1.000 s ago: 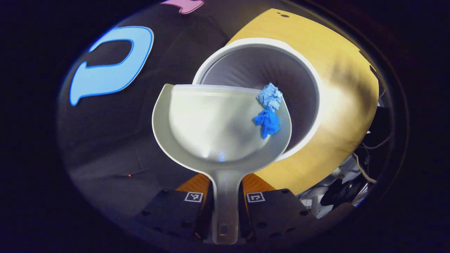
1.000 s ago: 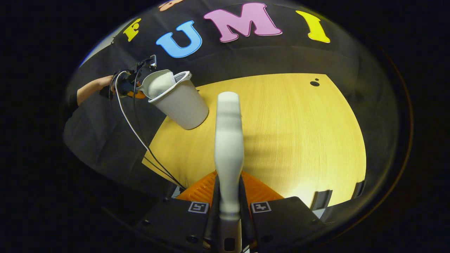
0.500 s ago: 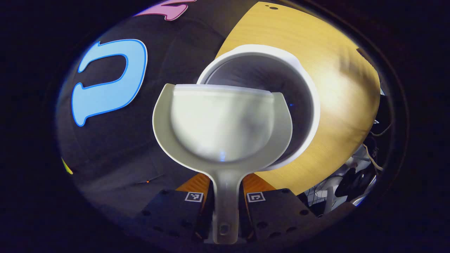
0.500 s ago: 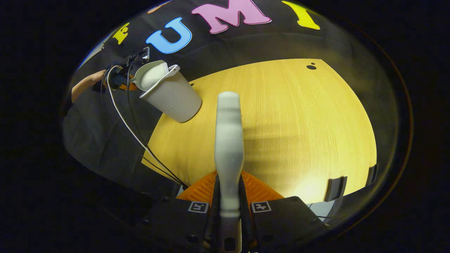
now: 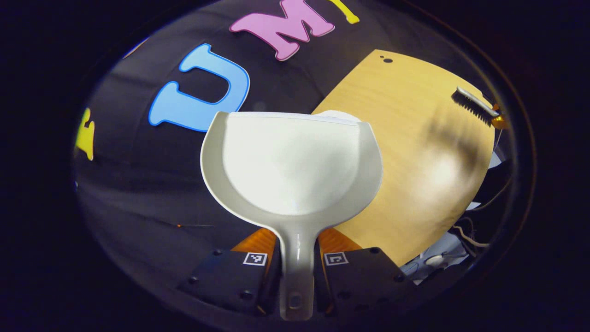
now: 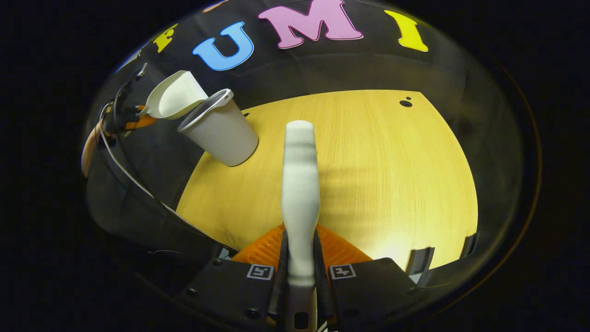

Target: Pick up the small broom and dustpan from the desktop, sweep the trash into the dustpan with the broom, and then empty the trash into the garbage bin.

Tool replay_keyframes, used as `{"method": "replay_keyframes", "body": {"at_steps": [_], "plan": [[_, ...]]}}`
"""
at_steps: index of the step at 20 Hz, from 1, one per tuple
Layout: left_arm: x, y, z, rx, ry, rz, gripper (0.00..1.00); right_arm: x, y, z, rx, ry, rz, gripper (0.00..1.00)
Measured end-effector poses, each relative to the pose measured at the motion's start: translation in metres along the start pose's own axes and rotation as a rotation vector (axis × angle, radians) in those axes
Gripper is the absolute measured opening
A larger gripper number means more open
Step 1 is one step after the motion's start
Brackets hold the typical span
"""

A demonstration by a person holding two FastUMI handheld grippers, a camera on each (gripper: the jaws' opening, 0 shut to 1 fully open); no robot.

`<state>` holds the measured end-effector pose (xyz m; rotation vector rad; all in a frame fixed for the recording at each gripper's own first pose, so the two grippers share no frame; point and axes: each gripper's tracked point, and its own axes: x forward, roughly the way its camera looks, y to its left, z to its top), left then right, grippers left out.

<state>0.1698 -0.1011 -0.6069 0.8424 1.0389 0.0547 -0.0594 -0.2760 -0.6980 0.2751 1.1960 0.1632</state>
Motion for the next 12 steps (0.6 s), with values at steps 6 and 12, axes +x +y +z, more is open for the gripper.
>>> {"method": "replay_keyframes", "body": {"at_steps": [6,12], "plan": [[0.009,-0.049,0.035,-0.248,-0.181,-0.244,0.29,-0.001,0.002,0.002,0.005,0.021,-0.044,0.3],[0.008,-0.15,0.061,-0.368,-0.174,-0.313,0.29,0.028,0.004,-0.008,-0.032,0.089,0.006,0.3]]}}
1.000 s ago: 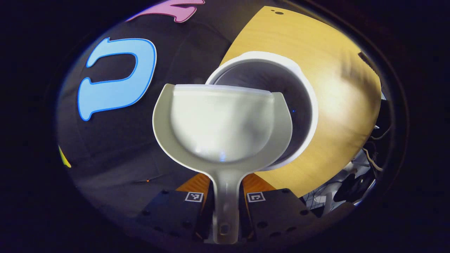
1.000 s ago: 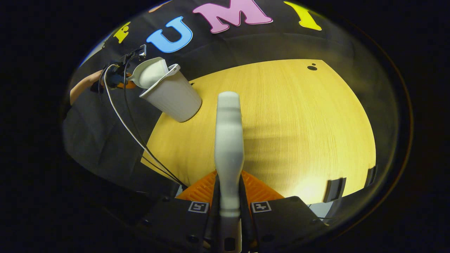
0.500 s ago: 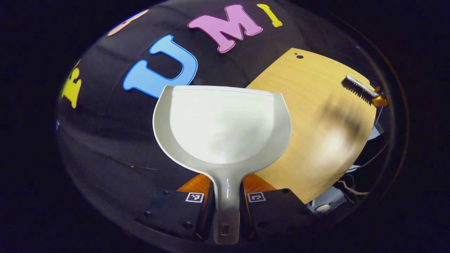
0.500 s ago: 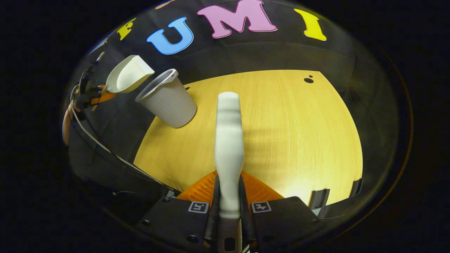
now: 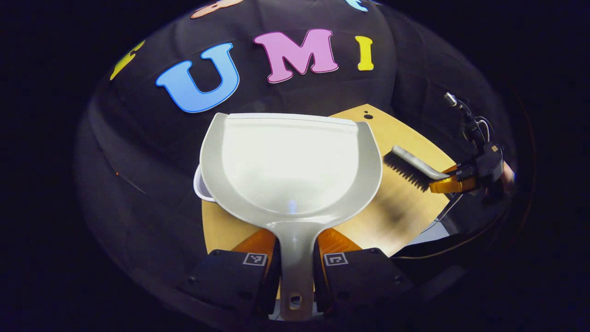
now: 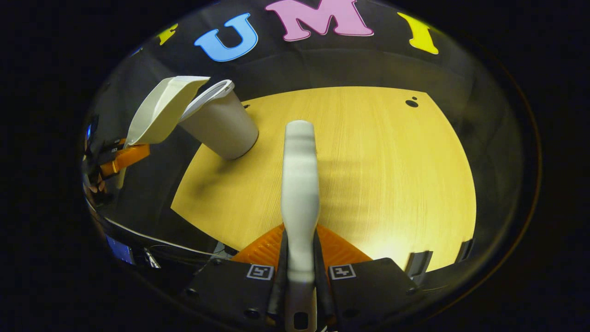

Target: Pick up the small broom and dustpan from the desktop, sweep the trash into the dustpan with the broom, and then empty the trash into the garbage bin.

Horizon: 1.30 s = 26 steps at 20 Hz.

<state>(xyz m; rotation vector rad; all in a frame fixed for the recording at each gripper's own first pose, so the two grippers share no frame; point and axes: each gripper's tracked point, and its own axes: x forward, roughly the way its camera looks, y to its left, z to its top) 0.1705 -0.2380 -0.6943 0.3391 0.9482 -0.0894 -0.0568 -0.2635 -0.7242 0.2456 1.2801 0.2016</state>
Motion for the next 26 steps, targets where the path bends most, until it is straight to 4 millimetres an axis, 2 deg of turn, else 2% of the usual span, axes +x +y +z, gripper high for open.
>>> {"method": "replay_keyframes", "body": {"at_steps": [3,6,8,11,15,18,20,22,26], "plan": [[0.021,-0.058,0.002,-0.087,0.024,-0.074,0.29,0.016,-0.018,-0.004,-0.02,0.034,-0.014,0.3],[0.057,-0.11,-0.005,-0.178,0.078,-0.14,0.29,0.033,-0.045,-0.006,-0.038,0.06,-0.04,0.3],[0.086,-0.134,-0.019,-0.227,0.125,-0.149,0.29,0.049,-0.058,-0.008,-0.001,0.066,-0.049,0.3],[0.139,-0.158,-0.058,-0.339,0.255,-0.147,0.29,0.078,-0.068,-0.028,0.055,0.14,-0.045,0.3],[0.181,-0.166,-0.092,-0.403,0.378,-0.161,0.3,0.111,-0.068,-0.047,0.026,0.217,-0.099,0.3],[0.2,-0.165,-0.097,-0.431,0.408,-0.156,0.29,0.125,-0.069,-0.049,0.099,0.249,-0.14,0.3],[0.207,-0.158,-0.096,-0.473,0.436,-0.158,0.29,0.125,-0.067,-0.049,0.12,0.26,-0.161,0.3],[0.208,-0.151,-0.096,-0.441,0.434,-0.143,0.29,0.126,-0.068,-0.055,0.135,0.286,-0.168,0.3],[0.204,-0.158,-0.1,-0.437,0.486,-0.144,0.3,0.13,-0.063,-0.053,0.188,0.312,-0.168,0.31]]}}
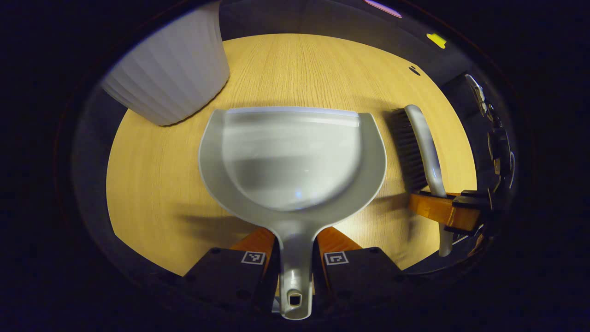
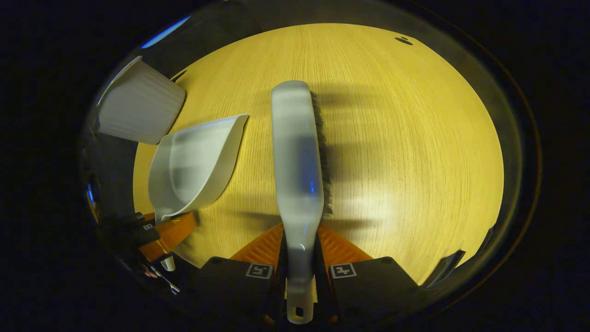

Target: Pick up the small broom and dustpan from the desktop, sweep the trash into the dustpan with the broom, and then empty the trash into the garbage bin.

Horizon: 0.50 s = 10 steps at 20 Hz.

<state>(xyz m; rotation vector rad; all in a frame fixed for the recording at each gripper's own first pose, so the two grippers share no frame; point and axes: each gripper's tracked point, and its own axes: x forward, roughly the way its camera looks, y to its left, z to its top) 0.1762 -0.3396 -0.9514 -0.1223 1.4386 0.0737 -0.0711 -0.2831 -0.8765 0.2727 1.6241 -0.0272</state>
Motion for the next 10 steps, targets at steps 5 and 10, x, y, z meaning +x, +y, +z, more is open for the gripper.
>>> {"method": "replay_keyframes", "body": {"at_steps": [5,10], "plan": [[-0.006,0.0,0.003,-0.004,-0.017,-0.01,0.67,-0.006,0.001,0.007,0.0,-0.036,0.005,0.56],[-0.044,-0.017,0.0,-0.019,-0.083,-0.079,0.85,-0.053,0.002,0.03,-0.069,-0.201,-0.017,1.0]]}}
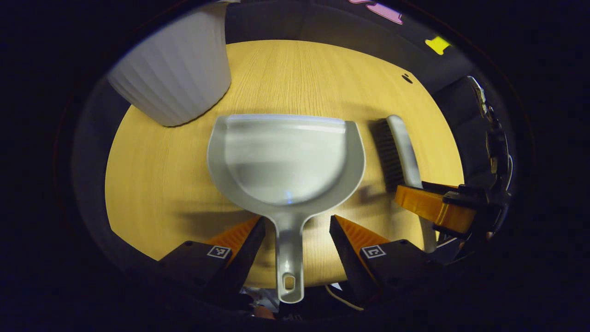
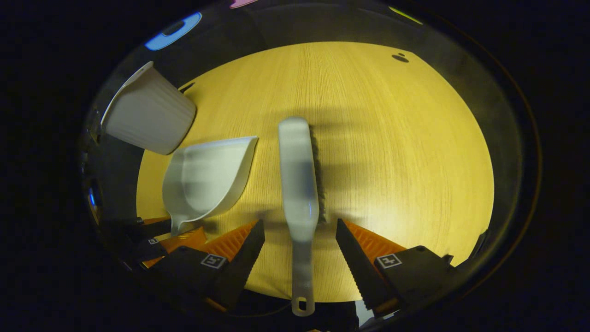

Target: Pick up the small broom and dustpan from the desktop, sweep the trash into the dustpan with the broom, and then empty the trash into the garbage bin.

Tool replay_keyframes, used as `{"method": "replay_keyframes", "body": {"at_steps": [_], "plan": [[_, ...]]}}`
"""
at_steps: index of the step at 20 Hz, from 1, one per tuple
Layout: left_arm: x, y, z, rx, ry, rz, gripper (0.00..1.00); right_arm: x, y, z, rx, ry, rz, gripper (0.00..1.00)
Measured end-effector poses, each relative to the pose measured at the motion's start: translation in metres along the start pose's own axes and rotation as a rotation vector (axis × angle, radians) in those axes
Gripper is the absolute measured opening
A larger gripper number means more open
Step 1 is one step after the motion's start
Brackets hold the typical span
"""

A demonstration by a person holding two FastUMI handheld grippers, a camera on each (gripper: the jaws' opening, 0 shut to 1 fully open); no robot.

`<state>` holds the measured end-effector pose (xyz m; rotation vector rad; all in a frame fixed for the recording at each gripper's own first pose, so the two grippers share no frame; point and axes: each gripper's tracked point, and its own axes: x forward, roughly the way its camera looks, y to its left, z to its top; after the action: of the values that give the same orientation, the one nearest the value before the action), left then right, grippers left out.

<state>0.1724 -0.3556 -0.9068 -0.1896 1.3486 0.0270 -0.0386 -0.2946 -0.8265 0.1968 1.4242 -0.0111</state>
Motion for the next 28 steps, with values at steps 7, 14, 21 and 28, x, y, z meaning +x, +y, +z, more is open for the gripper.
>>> {"method": "replay_keyframes", "body": {"at_steps": [7,14,21,28], "plan": [[-0.128,-0.016,0.039,0.043,-0.436,0.031,0.85,-0.138,0.008,0.074,-0.193,-0.53,-0.082,1.0],[-0.267,-0.015,0.072,0.096,-1.024,-0.004,0.84,-0.292,0.044,0.134,-0.13,-1.056,-0.027,0.99],[-0.299,-0.013,0.067,0.187,-1.367,-0.009,0.82,-0.356,0.077,0.15,-0.094,-1.205,0.011,0.98],[-0.296,-0.004,0.071,0.179,-1.325,-0.036,0.82,-0.351,0.103,0.126,-0.161,-1.217,-0.017,0.98]]}}
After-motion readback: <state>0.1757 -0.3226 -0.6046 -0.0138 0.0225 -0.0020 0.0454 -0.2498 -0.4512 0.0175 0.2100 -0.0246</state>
